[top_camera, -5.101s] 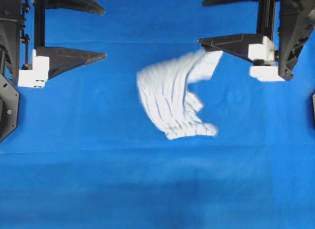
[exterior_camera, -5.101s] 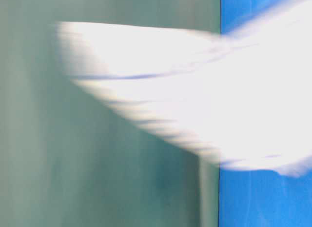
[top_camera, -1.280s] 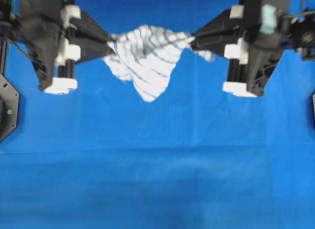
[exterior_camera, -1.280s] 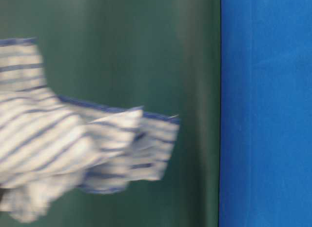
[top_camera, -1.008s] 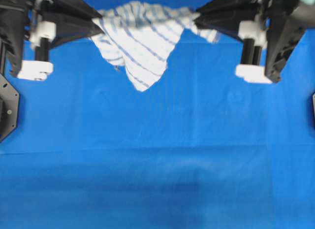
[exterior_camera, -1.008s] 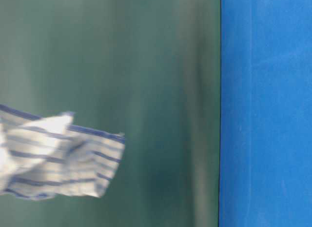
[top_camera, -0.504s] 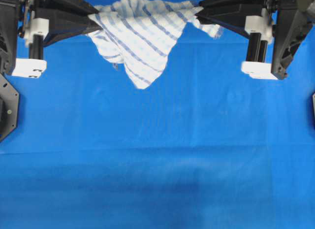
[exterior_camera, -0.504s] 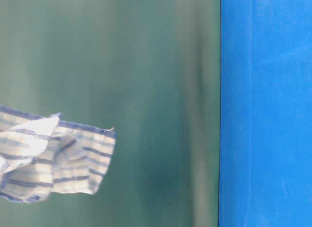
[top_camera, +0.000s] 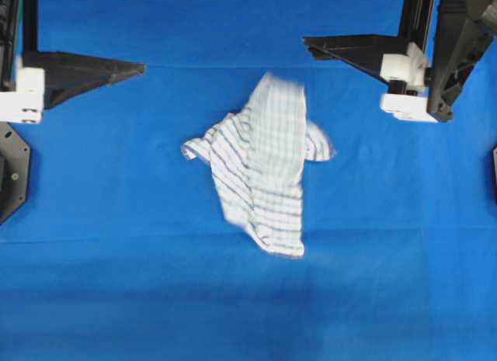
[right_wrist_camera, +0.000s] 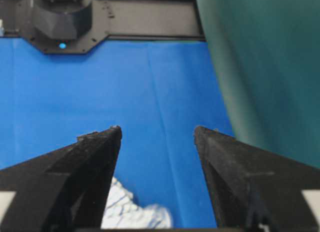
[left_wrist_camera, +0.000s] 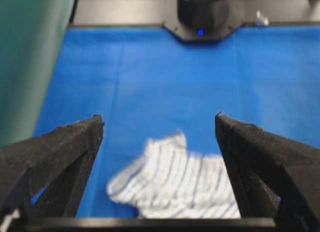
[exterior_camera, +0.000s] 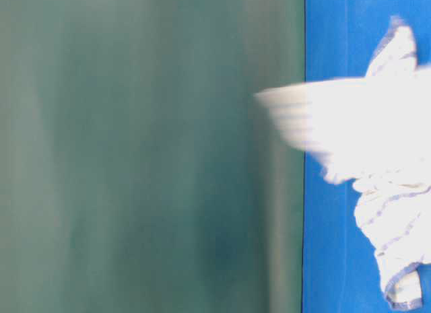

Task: Lift the towel with both arms.
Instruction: 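Open both grippers to drop the towel, then move both grippers in and pinch the towel's upper edges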

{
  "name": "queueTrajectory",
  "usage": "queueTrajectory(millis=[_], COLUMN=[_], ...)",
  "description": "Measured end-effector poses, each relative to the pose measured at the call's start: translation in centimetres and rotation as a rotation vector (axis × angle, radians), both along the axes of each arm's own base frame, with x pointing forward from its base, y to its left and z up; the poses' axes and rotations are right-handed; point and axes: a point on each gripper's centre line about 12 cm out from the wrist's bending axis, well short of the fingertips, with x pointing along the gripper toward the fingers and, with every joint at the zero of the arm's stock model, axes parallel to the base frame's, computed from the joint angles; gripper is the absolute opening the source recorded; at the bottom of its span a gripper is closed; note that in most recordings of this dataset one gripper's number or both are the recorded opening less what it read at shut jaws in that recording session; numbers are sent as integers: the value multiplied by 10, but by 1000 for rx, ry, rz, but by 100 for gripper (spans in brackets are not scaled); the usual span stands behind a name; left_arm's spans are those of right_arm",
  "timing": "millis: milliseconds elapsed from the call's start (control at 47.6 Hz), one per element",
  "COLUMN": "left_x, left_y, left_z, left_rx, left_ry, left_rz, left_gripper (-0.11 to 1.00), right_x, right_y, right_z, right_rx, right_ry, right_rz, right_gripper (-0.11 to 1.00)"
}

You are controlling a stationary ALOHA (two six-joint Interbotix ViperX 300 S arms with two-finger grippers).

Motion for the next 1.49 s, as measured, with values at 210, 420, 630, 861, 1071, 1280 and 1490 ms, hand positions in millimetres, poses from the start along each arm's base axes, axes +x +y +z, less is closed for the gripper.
queueTrajectory(millis=[210,420,630,861,1071,1280,1490], left_x=[11,30,43,55,63,65,68], left_y=[-1,-1,-1,-2,-6,-10,-10], left_z=[-36,-95,-146,-197,-247,-300,-340], left_rx=[-11,-17,-23,-30,-33,-36,-54], left_ry=[54,112,166,244,314,377,424], left_rz=[-5,-9,-12,-15,-28,-38,-28], left_gripper=[88,88,88,88,88,88,88], right_x=[3,4,3,0,1,10,21], right_y=[0,1,5,10,9,6,4], right_z=[-34,-89,-145,-199,-250,-301,-348], right_rx=[25,80,128,177,227,276,302], right_ry=[80,175,228,261,316,375,436], right_rz=[-15,-39,-36,-14,-22,-31,-24], right_gripper=[64,64,64,64,64,64,64])
